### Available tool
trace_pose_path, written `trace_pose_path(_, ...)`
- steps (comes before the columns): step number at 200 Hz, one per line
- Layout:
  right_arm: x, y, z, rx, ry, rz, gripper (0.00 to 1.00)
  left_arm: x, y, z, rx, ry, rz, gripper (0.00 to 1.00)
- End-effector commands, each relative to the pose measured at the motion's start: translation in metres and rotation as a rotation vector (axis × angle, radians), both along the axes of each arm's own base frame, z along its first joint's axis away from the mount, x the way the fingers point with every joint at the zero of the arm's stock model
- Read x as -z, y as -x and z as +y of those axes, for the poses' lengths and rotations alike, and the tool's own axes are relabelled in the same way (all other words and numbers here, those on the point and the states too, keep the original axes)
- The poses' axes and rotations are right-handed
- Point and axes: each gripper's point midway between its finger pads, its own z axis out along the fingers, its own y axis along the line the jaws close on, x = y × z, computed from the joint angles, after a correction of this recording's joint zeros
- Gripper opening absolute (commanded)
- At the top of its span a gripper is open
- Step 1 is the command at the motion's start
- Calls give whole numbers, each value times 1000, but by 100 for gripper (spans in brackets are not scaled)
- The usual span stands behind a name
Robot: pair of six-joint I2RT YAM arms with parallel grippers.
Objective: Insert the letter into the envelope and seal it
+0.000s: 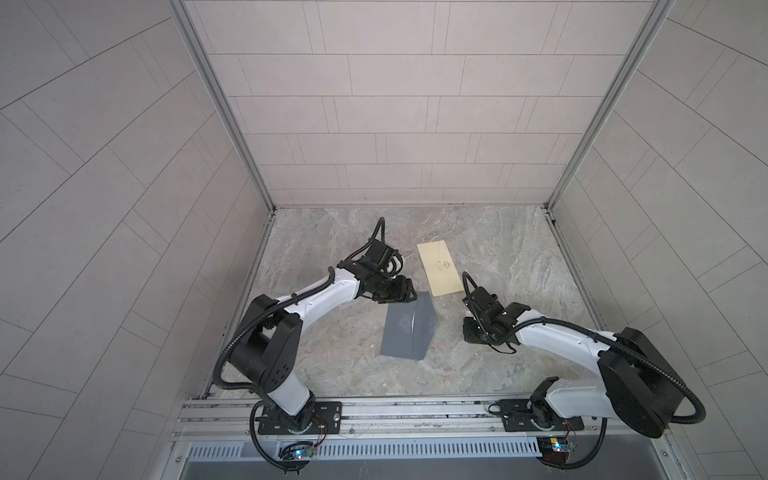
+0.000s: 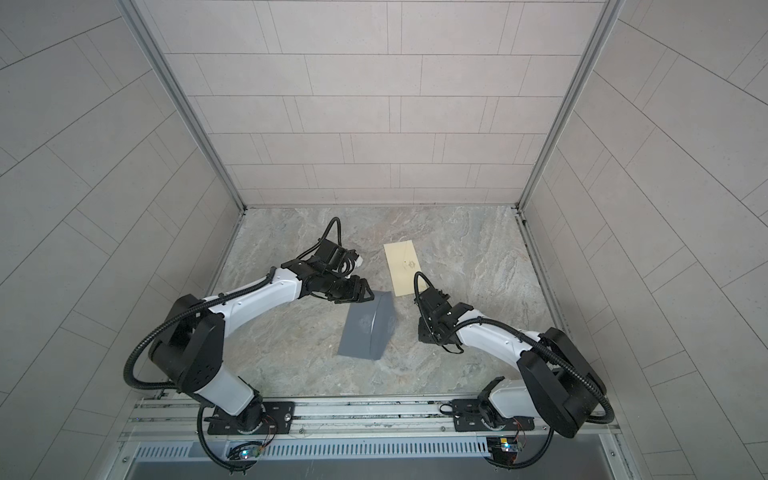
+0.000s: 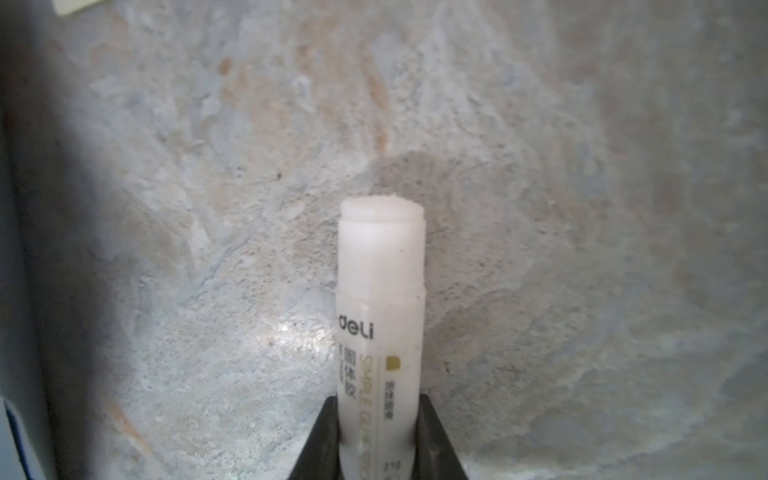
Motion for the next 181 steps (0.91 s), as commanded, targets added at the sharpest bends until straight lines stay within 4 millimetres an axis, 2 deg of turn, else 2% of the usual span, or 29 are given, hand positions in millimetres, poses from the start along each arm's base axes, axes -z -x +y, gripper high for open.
trace_pose_path(1,-32,-17,30,-87,-107,-94,11,-17,3,-19,47,109,13,70)
trace_pose_path(29,-80,-32,79,-195,-360,-204,11,-40,10,-35,97,234,31,80)
trace_pose_path(51,-109,-38,107,-256,-485,-251,10,-56,13,-42,111,317,38,86)
trace_pose_path(79,-127,-39,134,-332,-542,-269,10,-63,14,-42,107,336,28,86)
trace_pose_path(98,-134,-39,149,-370,-571,-273,10,-59,15,-40,99,327,32,85)
trace_pose_path(110,-138,-39,157,-391,-587,-274,10,-55,15,-39,90,317,36,78)
trace_pose_path(134,-142,-41,165,-407,-594,-279,10,-53,15,-38,80,311,43,58)
trace_pose_path(161,-144,-47,163,-396,-569,-295,10,-54,14,-37,78,306,42,30)
trace_pose_path(181,-147,-51,159,-388,-558,-303,12,-54,11,-34,58,291,42,19)
